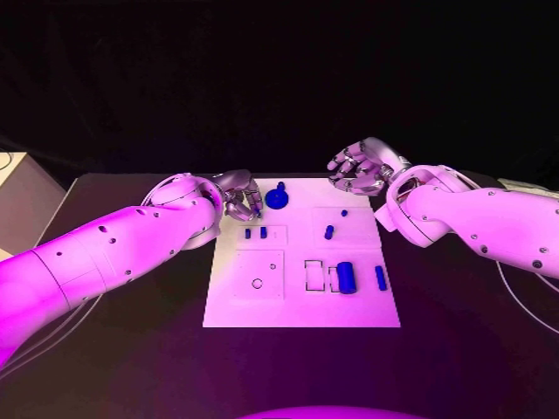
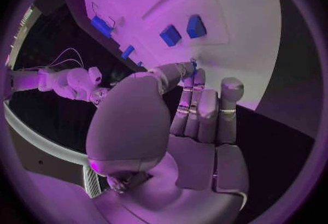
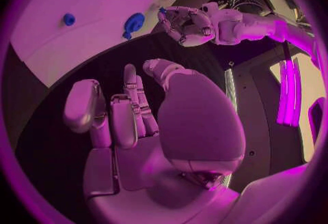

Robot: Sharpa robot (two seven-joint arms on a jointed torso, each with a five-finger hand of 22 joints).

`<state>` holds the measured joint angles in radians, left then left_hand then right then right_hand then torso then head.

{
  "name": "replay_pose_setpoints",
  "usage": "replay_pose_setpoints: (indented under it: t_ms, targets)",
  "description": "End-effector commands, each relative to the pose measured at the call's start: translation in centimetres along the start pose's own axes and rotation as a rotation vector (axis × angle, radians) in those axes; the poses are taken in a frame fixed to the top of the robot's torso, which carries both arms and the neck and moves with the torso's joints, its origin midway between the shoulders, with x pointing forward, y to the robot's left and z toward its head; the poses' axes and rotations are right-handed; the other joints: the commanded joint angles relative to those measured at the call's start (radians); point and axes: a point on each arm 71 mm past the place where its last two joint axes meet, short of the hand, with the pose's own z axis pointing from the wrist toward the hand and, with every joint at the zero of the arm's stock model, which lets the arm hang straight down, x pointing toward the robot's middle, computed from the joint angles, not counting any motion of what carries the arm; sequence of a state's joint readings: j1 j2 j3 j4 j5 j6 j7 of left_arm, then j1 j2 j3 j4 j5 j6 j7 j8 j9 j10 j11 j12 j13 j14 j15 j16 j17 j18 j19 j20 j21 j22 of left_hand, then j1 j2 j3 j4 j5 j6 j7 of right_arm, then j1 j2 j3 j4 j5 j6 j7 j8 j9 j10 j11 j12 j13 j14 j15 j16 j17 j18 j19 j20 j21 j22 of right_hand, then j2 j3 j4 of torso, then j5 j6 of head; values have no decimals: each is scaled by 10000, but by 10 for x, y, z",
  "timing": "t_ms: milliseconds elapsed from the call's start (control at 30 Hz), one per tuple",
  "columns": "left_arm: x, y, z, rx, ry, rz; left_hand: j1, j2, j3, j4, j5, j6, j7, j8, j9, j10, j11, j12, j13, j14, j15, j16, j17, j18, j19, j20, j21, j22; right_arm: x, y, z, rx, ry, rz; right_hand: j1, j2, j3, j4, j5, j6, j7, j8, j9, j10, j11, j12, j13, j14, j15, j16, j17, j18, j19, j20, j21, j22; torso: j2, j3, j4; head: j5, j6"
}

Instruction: Assemble the parts on the task board

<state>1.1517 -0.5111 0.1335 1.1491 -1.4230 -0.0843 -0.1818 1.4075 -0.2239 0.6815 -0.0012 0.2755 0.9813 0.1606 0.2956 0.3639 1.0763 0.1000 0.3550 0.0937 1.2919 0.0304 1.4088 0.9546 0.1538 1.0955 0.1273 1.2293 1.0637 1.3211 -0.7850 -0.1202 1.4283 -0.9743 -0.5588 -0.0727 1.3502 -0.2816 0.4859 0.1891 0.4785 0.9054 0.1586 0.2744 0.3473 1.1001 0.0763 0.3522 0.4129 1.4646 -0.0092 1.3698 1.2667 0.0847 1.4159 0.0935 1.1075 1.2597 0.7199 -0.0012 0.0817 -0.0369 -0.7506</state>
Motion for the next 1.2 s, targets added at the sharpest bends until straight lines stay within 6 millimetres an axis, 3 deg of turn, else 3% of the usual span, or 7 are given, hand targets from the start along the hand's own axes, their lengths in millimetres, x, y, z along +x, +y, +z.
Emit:
replay_pose_setpoints:
  t_ms: [33,367,700,967,1200]
  targets:
    - [1,0,0,-2,194,132,-97,3,-60,17,-37,73,-18,-66,18,78,-27,-41,20,45,-18,21,-30,-152,34,-9,-18,-18,2,1,0,-107,245,-112,-77,-16,0,-64,41,-5,51,-63,-15,-23,51,-53,-11,114,87,-57,-14,81,-24,32,-32,-14,-2,8,-2,-17,-1]
    - [5,-2,3,17,354,124,-98,-3,-79,10,-44,78,-25,-70,22,93,-33,-56,24,24,-23,10,-77,-138,-15,-9,-58,-71,4,2,0,-127,331,-110,-90,-15,-1,-61,39,-8,57,-65,-16,-27,57,-78,-36,112,93,-53,-7,81,-27,37,-36,-14,12,5,-24,13,-12]
    - [9,0,5,-23,447,129,-102,-5,-92,10,-49,81,-28,-72,25,102,-35,-66,27,24,-25,11,-74,-138,-16,-10,-62,-73,5,3,0,-135,378,-103,-90,-15,-1,-61,39,-8,57,-65,-16,-27,57,-78,-36,112,93,-53,-7,81,-27,37,-36,-14,-2,5,6,4,-35]
    - [12,-1,5,15,728,192,-101,2,-111,5,-64,93,-36,-73,32,123,-42,-81,34,20,-29,11,-82,-141,-11,-10,-64,-68,5,3,0,-134,391,-102,-90,-15,-1,-61,39,-8,57,-65,-16,-27,57,-78,-36,112,93,-53,-7,81,-27,37,-36,-14,-4,9,-9,22,-47]
    - [16,-3,4,213,730,307,-67,50,-323,-61,-101,274,-134,-7,117,396,-147,-60,156,32,-107,44,-66,-137,-30,-46,-120,-104,5,2,0,-110,408,-106,-90,-15,-1,-61,39,-8,57,-65,-16,-27,57,-78,-36,112,93,-53,-7,81,-27,37,-36,-14,5,8,-15,25,-47]
